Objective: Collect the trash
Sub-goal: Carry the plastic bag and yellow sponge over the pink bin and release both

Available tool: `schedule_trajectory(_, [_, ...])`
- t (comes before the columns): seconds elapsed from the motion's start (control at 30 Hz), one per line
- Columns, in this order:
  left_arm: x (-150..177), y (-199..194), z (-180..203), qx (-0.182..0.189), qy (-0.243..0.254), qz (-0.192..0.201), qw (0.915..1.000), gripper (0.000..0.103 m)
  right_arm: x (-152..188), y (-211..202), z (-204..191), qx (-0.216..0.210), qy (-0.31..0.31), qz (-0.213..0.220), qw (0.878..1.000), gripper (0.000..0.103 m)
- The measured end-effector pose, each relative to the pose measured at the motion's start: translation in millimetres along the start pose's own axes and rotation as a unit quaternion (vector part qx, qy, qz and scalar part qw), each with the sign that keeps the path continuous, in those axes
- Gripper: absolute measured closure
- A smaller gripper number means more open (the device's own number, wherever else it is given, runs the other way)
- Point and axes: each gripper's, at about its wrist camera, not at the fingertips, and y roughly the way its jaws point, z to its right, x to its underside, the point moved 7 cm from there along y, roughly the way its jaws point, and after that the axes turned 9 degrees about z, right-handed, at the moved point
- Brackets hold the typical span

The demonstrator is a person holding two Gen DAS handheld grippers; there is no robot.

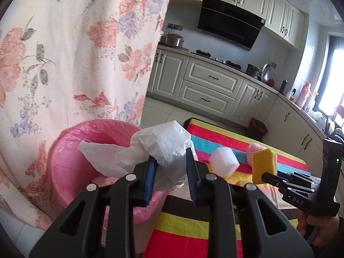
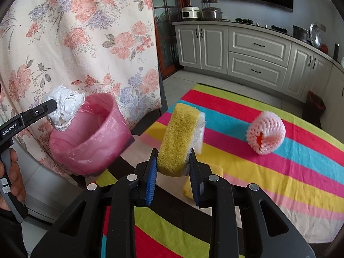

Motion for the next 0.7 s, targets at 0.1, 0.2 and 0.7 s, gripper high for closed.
schedule_trajectory(0.1, [-6, -7, -13, -0.013, -0.003, 0.01, 0.9999, 0.077, -11, 3, -13, -0.009, -0.01, 0.006, 1.0, 0.076])
schedule_trajectory(0.2, [-12, -12, -25, -0.025, -0.005, 0.018, 0.9995, 0.077, -22, 8, -28, -0.02, -0.021, 0.012, 1.0, 0.076])
schedule_trajectory(0.7, [-36, -33, -72, -0.079, -0.001, 0.05, 0.9956, 0.077, -71, 35, -122, -0.088, -0.085, 0.033, 0.992, 0.076])
